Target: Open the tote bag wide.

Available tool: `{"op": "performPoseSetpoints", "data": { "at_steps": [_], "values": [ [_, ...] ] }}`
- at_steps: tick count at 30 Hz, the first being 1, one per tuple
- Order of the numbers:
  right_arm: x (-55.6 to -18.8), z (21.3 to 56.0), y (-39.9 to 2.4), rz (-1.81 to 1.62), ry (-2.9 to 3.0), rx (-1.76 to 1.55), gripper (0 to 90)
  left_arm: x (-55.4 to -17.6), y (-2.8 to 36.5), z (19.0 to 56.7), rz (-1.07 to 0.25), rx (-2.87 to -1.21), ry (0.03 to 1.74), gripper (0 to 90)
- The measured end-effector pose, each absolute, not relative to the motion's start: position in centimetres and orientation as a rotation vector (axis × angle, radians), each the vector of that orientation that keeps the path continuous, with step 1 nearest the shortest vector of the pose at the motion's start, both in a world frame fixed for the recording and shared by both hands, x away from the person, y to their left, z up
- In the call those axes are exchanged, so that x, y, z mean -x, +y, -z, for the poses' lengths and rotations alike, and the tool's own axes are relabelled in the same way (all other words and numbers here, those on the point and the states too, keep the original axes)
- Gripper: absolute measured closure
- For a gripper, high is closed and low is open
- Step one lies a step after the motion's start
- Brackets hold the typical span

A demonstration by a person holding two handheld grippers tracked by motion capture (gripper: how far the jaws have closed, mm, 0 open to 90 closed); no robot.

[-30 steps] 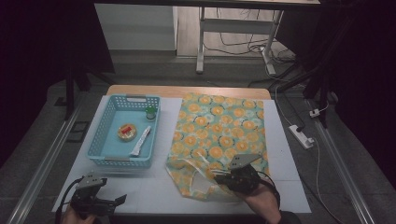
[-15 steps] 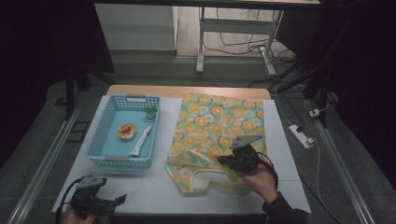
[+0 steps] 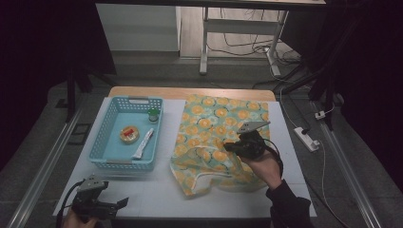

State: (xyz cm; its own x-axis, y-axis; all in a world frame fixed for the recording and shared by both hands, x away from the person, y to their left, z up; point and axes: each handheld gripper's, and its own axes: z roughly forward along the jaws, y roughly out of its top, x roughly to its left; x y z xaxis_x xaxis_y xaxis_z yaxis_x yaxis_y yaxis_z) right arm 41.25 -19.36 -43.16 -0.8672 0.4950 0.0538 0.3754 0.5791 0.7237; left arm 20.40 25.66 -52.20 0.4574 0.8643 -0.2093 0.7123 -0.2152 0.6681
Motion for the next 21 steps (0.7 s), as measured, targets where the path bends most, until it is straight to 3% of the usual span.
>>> {"op": "performPoseSetpoints", "data": {
  "at_steps": [21],
  "values": [
    [-46.2, 40.9, -19.3, -1.135, 2.625, -0.739, 90.0, -20.5, 25.7, 52.2, -0.263, -1.989, 1.317, 0.0]
  ]
}}
